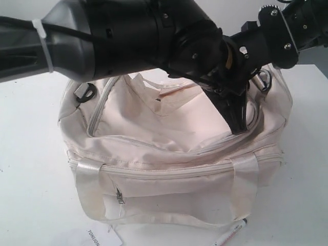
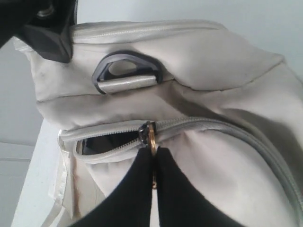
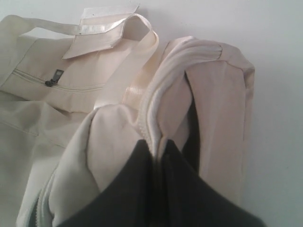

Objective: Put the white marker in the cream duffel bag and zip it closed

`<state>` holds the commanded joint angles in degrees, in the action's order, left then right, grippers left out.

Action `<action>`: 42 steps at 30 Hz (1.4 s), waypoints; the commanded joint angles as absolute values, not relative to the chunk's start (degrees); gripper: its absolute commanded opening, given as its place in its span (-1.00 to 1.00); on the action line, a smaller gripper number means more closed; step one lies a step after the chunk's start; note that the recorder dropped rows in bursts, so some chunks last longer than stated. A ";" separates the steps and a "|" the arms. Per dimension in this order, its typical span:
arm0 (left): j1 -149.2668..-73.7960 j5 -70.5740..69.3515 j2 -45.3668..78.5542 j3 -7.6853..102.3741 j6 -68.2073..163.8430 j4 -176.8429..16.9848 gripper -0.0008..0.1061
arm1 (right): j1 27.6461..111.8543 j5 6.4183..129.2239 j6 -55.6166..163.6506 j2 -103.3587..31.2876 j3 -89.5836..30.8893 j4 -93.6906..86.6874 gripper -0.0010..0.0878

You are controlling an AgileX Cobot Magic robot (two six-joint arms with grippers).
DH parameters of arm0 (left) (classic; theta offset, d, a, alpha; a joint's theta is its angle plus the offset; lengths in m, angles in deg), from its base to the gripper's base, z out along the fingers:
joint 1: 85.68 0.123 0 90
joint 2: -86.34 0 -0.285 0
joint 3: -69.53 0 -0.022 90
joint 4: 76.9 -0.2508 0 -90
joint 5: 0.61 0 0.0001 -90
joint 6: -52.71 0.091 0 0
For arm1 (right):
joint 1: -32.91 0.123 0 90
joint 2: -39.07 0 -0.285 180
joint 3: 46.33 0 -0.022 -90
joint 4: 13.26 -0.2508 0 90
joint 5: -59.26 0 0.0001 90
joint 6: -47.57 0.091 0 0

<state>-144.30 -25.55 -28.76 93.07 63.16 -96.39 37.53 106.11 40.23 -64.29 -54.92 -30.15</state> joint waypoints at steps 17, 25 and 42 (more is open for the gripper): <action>-144.17 -26.21 -28.76 93.07 64.82 -92.28 -0.99 | 37.53 109.09 40.00 -64.29 -57.23 -30.51 -0.06; -144.17 -26.12 -28.76 93.07 68.11 -92.17 -0.99 | 37.53 111.92 31.79 -64.29 -58.37 -37.86 -0.06; -144.99 -25.73 -28.76 93.07 76.88 -91.96 -0.99 | 37.53 116.27 28.09 -69.07 -58.50 -41.81 0.23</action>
